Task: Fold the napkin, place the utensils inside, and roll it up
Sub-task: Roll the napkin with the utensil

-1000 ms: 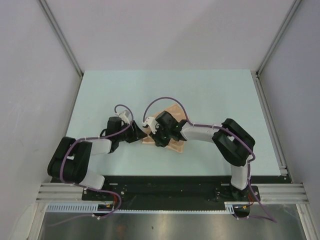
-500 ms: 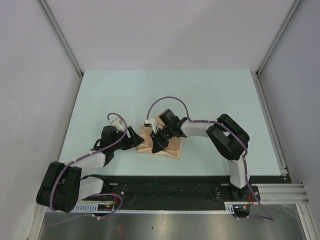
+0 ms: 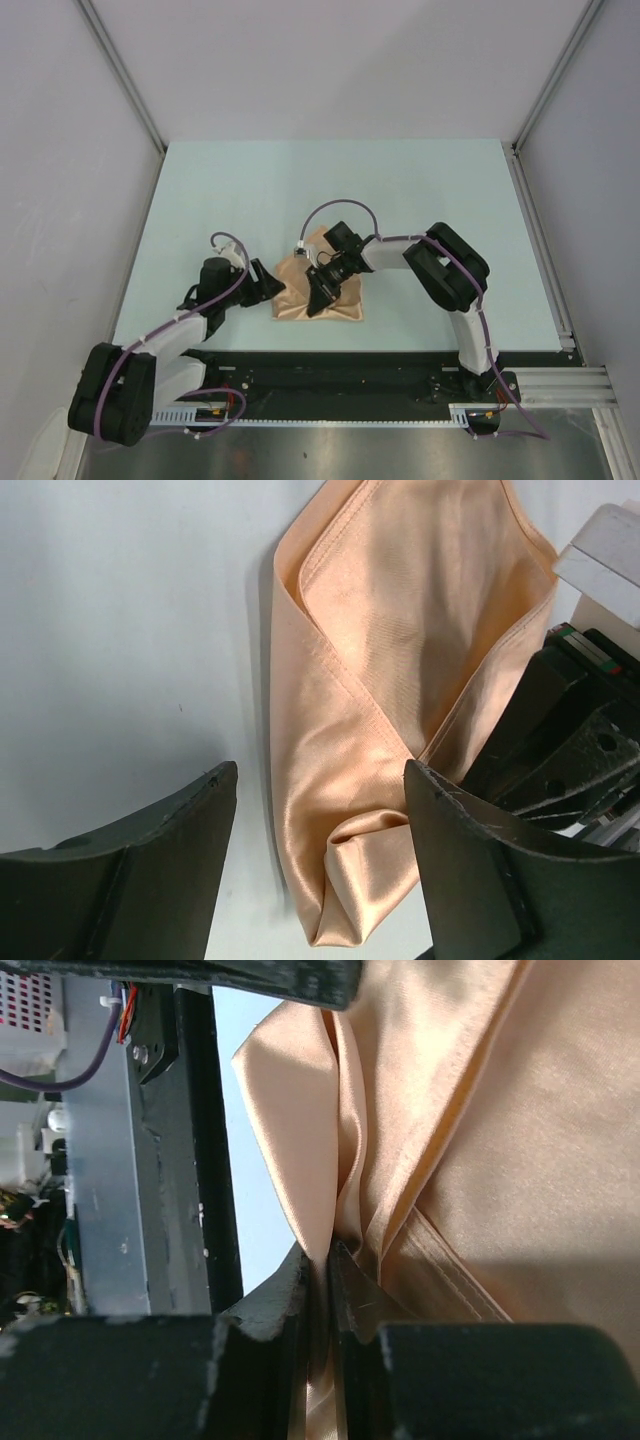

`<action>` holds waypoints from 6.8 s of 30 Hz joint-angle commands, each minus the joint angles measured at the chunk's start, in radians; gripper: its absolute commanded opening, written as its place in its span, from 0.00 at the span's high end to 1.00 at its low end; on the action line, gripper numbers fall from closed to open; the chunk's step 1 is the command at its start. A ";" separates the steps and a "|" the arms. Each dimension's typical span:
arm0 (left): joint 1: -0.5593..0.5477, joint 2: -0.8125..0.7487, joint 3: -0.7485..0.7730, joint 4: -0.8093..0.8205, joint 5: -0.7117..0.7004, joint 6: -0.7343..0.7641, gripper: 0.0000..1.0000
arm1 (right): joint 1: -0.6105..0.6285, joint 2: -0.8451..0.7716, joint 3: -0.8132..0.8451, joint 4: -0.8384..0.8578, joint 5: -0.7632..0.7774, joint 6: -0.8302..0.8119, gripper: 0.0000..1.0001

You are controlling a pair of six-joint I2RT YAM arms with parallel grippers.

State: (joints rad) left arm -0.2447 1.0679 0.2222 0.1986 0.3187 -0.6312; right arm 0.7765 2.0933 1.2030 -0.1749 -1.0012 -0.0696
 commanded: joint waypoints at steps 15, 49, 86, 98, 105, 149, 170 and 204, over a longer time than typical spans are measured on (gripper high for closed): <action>-0.090 -0.057 -0.139 -0.053 0.083 -0.173 0.43 | -0.026 0.083 0.030 -0.167 0.065 0.021 0.88; -0.100 0.058 -0.034 -0.116 -0.024 -0.065 1.00 | 0.274 -0.458 -0.269 0.156 0.938 -0.061 0.32; -0.070 -0.037 0.028 -0.162 -0.061 -0.041 0.56 | 0.290 -0.184 -0.060 -0.110 0.709 -0.105 0.95; -0.064 -0.284 -0.040 -0.277 -0.127 -0.038 0.39 | 0.103 -0.053 0.069 -0.222 0.284 0.020 1.00; -0.065 -0.295 -0.083 -0.157 -0.014 -0.019 0.37 | 0.006 0.051 0.133 -0.244 0.066 0.088 1.00; -0.070 0.115 0.003 0.107 -0.017 0.007 0.83 | -0.075 0.163 0.225 -0.340 0.026 0.123 0.95; -0.070 0.193 0.080 0.024 0.005 0.028 0.99 | 0.108 -0.363 -0.014 -0.088 0.801 0.041 0.43; -0.070 0.169 0.144 0.002 0.016 0.001 0.80 | 0.270 -0.193 -0.082 -0.077 0.966 -0.084 0.62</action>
State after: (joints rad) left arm -0.3164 1.2682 0.3233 0.2028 0.3527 -0.6292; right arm 1.0622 1.8462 1.1027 -0.1585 -0.0055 -0.1928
